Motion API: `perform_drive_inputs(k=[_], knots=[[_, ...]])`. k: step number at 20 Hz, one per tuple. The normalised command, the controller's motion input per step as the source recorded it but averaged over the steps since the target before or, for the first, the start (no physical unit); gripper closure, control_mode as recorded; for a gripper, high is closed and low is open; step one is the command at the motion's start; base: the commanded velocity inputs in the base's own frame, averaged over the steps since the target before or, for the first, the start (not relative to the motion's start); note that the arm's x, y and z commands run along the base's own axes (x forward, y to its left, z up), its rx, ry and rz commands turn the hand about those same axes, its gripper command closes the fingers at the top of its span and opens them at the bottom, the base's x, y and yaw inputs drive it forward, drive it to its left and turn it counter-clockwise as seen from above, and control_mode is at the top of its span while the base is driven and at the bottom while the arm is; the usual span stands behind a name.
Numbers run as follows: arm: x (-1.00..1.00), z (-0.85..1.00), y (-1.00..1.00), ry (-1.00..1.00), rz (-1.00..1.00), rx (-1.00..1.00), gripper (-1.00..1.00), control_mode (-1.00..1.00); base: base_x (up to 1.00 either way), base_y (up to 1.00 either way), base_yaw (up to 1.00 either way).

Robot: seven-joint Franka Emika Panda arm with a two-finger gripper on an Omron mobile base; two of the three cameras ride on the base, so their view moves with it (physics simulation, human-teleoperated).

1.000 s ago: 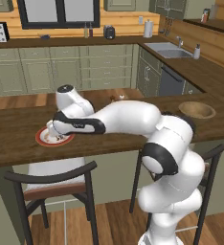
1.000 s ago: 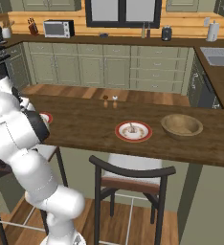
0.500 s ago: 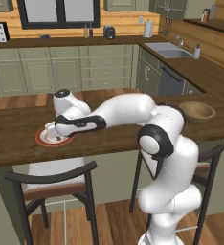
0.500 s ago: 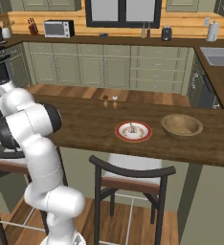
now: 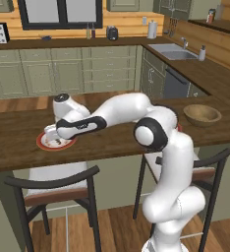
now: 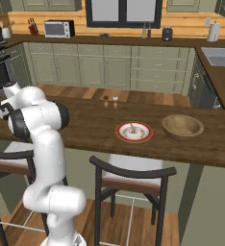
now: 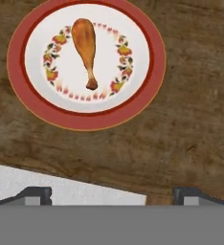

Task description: Pick the chicken drumstick and garlic from their plates and place them in the bowl. Then put the bowl in the fridge.

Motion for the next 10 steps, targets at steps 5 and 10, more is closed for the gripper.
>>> perform_drive_inputs(k=[5,10], knots=[[0.49,-0.34,0.25,0.0,0.0,0.0,-1.0,-1.0,0.0,0.0,0.0],[0.51,-0.25,0.12,0.0,0.0,0.0,-1.0,-1.0,0.0,0.0,0.0]])
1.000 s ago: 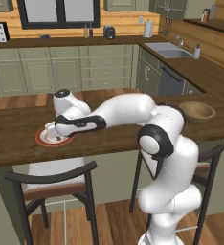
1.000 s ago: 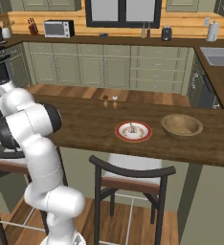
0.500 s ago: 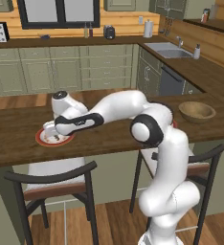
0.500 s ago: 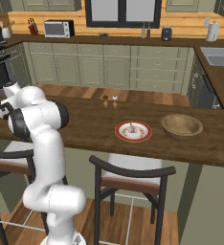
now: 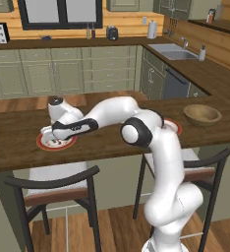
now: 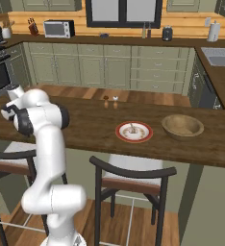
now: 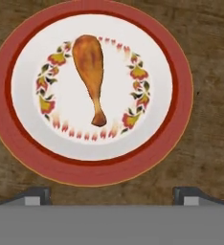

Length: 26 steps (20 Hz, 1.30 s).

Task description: Pick the chicken drumstick and garlic from their plates and place them in the bowl. Then put the bowl in the fridge.

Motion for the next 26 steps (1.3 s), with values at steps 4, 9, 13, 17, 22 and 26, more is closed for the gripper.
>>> perform_drive_inputs(k=[4,9,13,17,22,26], knots=[[0.46,-0.38,0.17,0.0,0.0,-0.01,-1.0,-1.0,0.0,0.0,0.0],[0.1,-0.56,0.09,0.0,0.02,-0.01,-1.0,-1.0,0.0,0.0,0.0],[0.44,-0.27,0.0,0.0,0.04,0.0,-1.0,-1.0,0.0,0.0,0.0],[0.38,-0.29,0.0,0.0,0.05,0.0,-1.0,-1.0,0.0,0.0,0.0],[0.37,-0.35,0.0,0.0,0.06,0.0,1.0,-1.0,0.0,0.0,0.0],[0.2,-0.51,0.01,0.0,0.08,0.0,1.0,-1.0,0.0,0.0,0.0]])
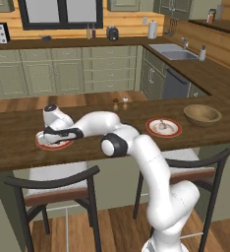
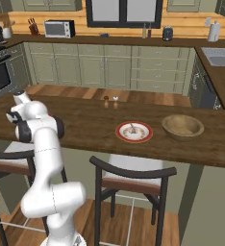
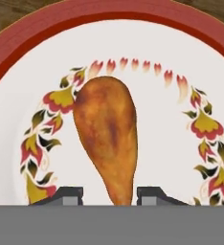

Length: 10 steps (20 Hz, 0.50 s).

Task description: Pick the chicken drumstick and garlic from their plates and place them in the bowl. Then put the bowl in the fridge.

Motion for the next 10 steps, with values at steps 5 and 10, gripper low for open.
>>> perform_drive_inputs(k=[5,10], knots=[[-0.03,-0.65,-0.22,0.04,0.07,0.0,1.0,-1.0,0.0,0.0,0.0],[-0.07,-0.11,-0.49,0.0,0.03,0.0,1.0,-1.0,0.0,0.0,0.0]])
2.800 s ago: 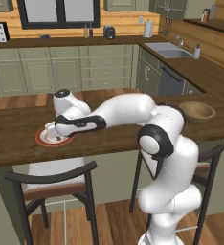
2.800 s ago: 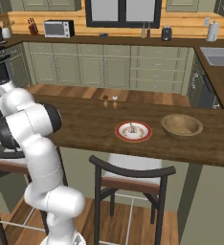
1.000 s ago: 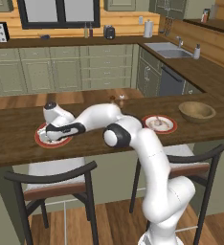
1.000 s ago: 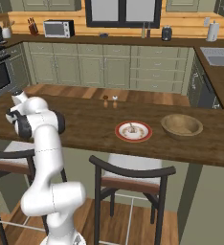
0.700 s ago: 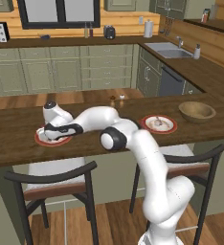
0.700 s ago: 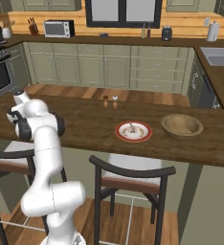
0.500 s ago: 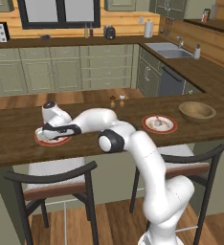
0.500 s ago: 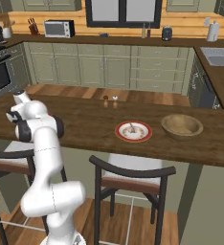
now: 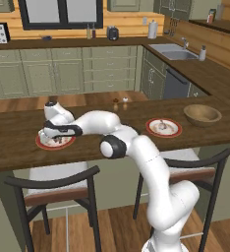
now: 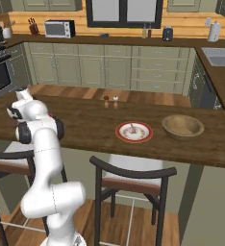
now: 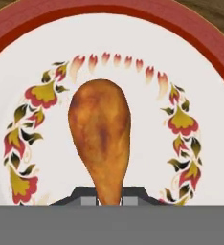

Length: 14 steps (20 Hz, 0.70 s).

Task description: Pick the chicken drumstick and garlic from their plates and place them in the bowl. Then put the bowl in the fridge.

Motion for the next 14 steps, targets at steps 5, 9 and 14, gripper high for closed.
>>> perform_drive_inputs(k=[5,9,14], knots=[[-0.35,-0.18,-0.54,0.0,0.02,0.0,1.0,-1.0,0.0,0.0,0.0],[-1.0,0.21,-0.79,-0.12,0.0,0.07,1.0,-1.0,0.0,0.0,0.0],[-1.0,0.66,-0.66,-0.14,0.0,0.14,1.0,-1.0,0.0,0.0,0.0]])
